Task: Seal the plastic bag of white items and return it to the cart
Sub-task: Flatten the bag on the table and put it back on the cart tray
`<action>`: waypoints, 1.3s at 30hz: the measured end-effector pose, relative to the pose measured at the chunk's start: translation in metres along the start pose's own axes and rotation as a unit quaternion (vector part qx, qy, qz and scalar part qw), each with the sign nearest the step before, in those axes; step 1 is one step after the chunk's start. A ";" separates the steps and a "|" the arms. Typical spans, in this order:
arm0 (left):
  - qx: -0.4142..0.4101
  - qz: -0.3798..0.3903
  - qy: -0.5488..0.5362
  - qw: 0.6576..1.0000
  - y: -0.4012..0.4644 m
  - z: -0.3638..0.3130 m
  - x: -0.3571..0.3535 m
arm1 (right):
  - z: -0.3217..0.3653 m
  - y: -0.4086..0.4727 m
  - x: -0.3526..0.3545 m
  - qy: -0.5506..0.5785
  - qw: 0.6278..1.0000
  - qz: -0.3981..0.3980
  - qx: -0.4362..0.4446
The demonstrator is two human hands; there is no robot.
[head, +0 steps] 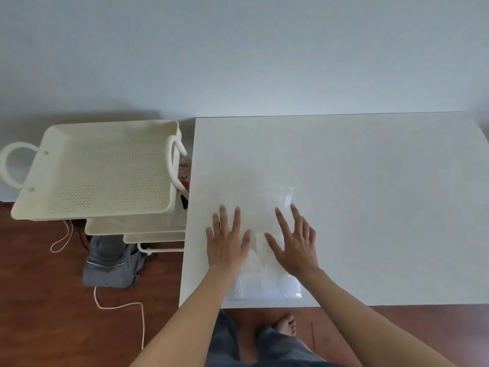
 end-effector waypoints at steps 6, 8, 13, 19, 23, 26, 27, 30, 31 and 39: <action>-0.065 -0.040 -0.057 0.995 0.032 -0.029 0.010 | 0.039 0.044 -0.005 -0.014 0.998 0.009 0.064; -0.080 -0.021 -0.052 0.995 0.040 -0.034 0.001 | 0.044 0.049 -0.017 -0.023 0.997 0.032 0.070; -0.078 0.005 -0.025 0.997 0.043 -0.026 -0.026 | 0.030 0.038 -0.050 -0.033 0.994 0.096 0.044; -0.089 -0.024 -0.015 0.996 0.036 -0.027 -0.035 | 0.028 0.035 -0.055 -0.025 0.995 0.091 0.036; -0.086 -0.015 -0.015 0.996 0.039 -0.026 -0.041 | 0.022 0.036 -0.058 -0.008 0.996 0.078 0.030; -0.078 -0.012 -0.026 0.997 0.043 -0.026 -0.043 | 0.019 0.040 -0.063 0.008 0.996 0.081 0.028; -0.078 -0.012 -0.030 0.996 0.043 -0.026 -0.044 | 0.018 0.040 -0.065 0.011 0.996 0.084 0.026; -0.079 -0.011 -0.027 0.996 0.042 -0.025 -0.045 | 0.018 0.041 -0.068 0.002 0.995 0.098 0.026; -0.081 -0.012 -0.026 0.996 0.043 -0.025 -0.045 | 0.020 0.042 -0.068 0.000 0.994 0.104 0.025; -0.063 -0.026 -0.066 0.996 0.044 -0.017 -0.040 | 0.035 0.047 -0.066 0.004 0.990 0.108 0.090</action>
Point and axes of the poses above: each hand's wrist, its own y-axis towards the middle knuckle, its own x-axis out of the back of the hand, z = x × y, the point moved 6 cm from there along y, towards the middle knuckle, and after that the axes turned 1 degree about -z, right-handed, at the moved point
